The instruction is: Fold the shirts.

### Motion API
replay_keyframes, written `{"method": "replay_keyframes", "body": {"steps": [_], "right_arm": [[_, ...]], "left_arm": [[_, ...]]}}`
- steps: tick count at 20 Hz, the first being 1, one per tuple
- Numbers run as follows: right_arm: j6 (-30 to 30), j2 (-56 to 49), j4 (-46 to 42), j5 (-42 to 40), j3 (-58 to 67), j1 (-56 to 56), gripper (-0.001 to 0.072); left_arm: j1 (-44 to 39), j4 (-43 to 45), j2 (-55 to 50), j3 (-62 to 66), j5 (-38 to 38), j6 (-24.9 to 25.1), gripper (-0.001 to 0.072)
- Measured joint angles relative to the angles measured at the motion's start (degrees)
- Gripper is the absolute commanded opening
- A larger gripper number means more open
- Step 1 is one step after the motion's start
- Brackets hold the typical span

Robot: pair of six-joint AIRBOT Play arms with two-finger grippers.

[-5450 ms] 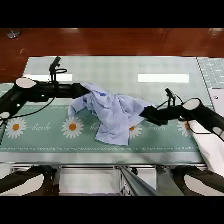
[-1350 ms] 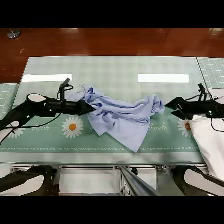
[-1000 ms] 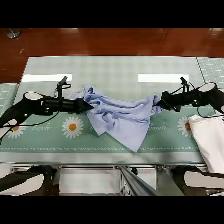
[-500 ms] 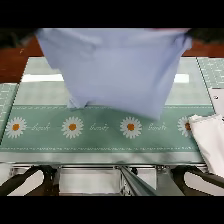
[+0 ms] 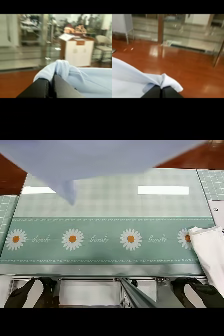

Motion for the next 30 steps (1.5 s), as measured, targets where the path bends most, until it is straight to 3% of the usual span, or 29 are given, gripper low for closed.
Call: {"method": "replay_keyframes", "body": {"steps": [3,8,14,20,25,30], "right_arm": [[0.3,5.0,-1.7,2.2,0.0,0.0,0.0016],[1.2,8.3,-2.6,6.6,-5.2,0.0,0.0017],[0.5,6.2,-1.4,7.2,-25.3,0.0,0.0017],[-0.4,-9.9,-2.9,-2.4,-36.8,0.0,0.0017],[0.1,-27.8,2.8,-11.9,-33.3,0.0,0.0017],[1.6,-44.3,13.9,-18.6,-26.3,0.1,0.0018]], "left_arm": [[0.7,8.3,5.9,0.9,-0.7,-2.4,0.0026],[-5.2,20.0,11.2,-3.0,-5.4,-5.8,0.0026],[-9.0,20.6,11.2,-25.6,-7.0,-8.4,0.0026],[-20.6,17.0,-1.6,-43.9,6.3,-7.7,0.0026],[-28.9,16.4,-19.6,-41.2,19.5,-7.6,0.0026],[-31.2,16.0,-32.6,-35.5,23.8,-9.9,0.0036]]}}
